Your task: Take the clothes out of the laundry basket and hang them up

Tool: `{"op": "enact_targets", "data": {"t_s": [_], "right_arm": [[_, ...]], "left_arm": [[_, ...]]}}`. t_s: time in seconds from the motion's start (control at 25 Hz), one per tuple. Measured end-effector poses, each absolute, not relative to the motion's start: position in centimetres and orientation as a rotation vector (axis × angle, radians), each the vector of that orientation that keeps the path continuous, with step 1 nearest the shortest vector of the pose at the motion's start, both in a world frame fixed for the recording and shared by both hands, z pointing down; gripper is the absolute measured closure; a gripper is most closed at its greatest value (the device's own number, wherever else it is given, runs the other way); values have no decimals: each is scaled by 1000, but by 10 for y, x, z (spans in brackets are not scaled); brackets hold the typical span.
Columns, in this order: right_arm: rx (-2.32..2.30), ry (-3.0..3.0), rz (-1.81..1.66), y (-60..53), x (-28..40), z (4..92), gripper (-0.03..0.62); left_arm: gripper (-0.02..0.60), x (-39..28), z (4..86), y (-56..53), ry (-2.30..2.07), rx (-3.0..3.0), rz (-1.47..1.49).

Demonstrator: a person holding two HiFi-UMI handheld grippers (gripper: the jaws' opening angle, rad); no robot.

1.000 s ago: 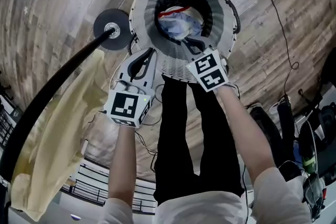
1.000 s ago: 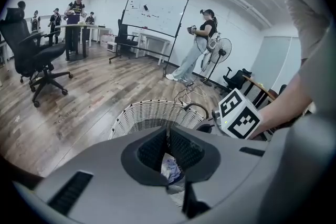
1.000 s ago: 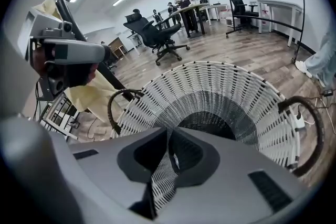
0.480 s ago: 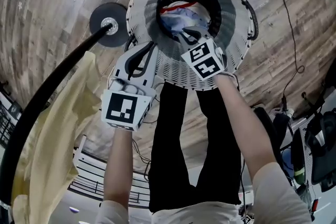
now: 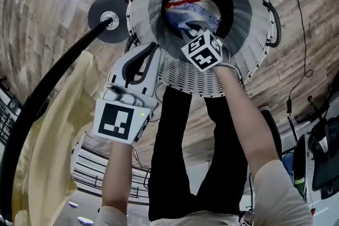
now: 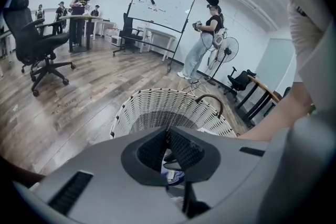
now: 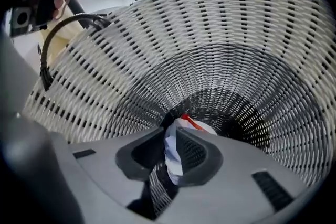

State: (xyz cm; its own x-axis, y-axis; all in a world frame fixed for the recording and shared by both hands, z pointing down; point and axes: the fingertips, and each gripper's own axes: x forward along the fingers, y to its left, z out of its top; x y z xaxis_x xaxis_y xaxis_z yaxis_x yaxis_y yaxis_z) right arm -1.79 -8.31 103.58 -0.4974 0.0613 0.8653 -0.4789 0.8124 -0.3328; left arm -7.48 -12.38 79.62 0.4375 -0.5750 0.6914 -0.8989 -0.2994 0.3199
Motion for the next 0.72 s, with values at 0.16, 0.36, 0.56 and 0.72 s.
{"op": "enact_targets", "data": {"t_s": [0.16, 0.36, 0.56, 0.72], "right_arm": [[287, -1979, 678, -77, -20, 1053, 508], [269, -1949, 664, -71, -21, 1076, 503], [264, -1923, 686, -64, -21, 1096, 491], [257, -1907, 683, -59, -22, 1108, 487]], "left_arm": [[549, -75, 791, -122, -1219, 1992, 580], [549, -79, 791, -120, -1195, 1986, 596], [549, -82, 793, -117, -1181, 1988, 606], [549, -85, 794, -116, -1175, 1994, 614]]}}
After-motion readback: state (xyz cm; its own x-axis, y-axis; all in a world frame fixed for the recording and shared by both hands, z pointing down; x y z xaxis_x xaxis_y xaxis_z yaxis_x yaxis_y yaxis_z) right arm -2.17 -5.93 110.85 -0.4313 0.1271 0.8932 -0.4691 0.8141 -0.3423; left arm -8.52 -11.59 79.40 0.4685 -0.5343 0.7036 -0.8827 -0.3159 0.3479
